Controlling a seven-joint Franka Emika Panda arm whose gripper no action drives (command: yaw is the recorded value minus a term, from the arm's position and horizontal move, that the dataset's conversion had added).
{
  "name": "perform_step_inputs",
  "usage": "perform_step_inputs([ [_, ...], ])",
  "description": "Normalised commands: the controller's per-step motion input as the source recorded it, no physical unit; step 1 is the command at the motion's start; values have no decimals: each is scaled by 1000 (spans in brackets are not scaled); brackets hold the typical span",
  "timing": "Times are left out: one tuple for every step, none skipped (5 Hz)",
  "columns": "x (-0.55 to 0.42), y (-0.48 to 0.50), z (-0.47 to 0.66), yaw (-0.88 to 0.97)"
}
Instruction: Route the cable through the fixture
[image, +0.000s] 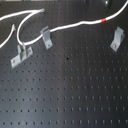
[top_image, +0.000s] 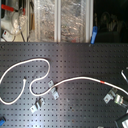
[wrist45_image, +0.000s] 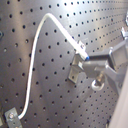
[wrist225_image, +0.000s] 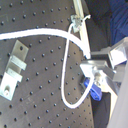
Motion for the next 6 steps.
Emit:
perform_step_inputs([
  [8,32,1,0],
  [32,-67,5,0],
  [-304,290,268,29],
  [-328,308,292,34],
  [-121,153,74,0],
  [-165,-50,133,-111],
])
